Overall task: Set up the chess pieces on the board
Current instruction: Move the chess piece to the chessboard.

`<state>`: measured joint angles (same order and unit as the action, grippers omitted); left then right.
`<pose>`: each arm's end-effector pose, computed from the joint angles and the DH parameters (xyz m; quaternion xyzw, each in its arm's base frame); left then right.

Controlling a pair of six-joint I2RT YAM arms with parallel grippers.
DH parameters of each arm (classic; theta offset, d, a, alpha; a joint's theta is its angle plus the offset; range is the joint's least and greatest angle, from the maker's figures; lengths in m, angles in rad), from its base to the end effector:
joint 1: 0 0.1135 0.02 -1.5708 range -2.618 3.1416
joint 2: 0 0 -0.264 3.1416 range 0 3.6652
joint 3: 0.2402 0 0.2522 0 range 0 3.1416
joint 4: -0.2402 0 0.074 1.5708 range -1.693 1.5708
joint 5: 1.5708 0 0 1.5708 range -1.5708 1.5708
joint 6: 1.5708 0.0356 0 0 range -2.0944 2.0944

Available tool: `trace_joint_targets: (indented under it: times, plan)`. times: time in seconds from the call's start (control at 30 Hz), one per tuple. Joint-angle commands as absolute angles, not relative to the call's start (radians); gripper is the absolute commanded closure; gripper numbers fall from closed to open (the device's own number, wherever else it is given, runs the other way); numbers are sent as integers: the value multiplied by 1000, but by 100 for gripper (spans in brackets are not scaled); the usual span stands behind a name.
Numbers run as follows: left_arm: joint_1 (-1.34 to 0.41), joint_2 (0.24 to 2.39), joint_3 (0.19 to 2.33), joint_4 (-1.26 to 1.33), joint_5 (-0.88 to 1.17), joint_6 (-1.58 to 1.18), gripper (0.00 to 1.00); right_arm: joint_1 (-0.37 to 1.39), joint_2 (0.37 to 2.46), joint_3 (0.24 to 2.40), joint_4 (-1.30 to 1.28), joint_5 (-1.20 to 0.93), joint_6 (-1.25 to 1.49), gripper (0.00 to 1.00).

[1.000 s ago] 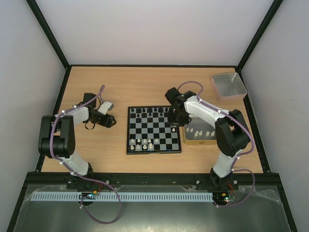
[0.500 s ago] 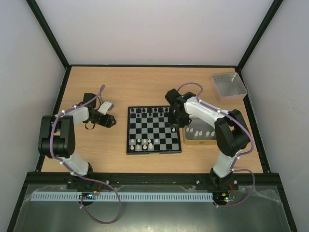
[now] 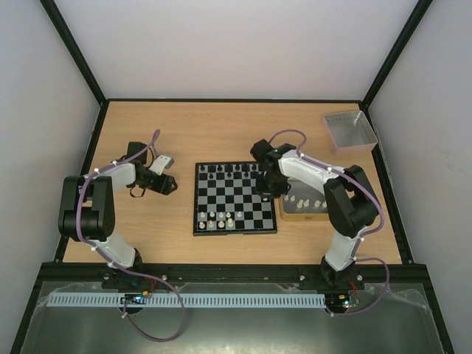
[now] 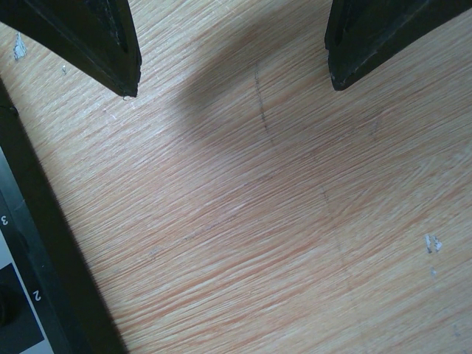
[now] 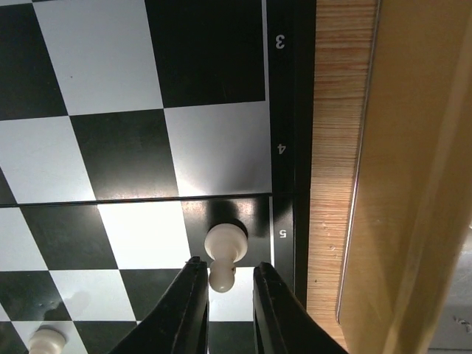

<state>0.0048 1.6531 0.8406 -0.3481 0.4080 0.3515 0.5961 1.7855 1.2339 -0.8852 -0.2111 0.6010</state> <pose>0.2963 -0.0127 0.1422 0.2060 0.9373 -0.1599 0.2314 0.2696 0.1919 0.1863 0.0046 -0.9922 -0.1244 0.0042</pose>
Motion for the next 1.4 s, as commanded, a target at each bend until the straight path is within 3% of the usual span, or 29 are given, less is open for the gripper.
trace_joint_targets:
  times: [0.0,0.5,1.37]
  plan:
    - [-2,1706,816,-425,400,351,31,601,1806,1219,-879,-195,590,84]
    - [-2,1707,817,-425,401,353,31,650,1828,1264,-883,-135,617,94]
    - [-2,1714,818,-427,400,351,31,865,1760,1210,-894,-115,734,94]
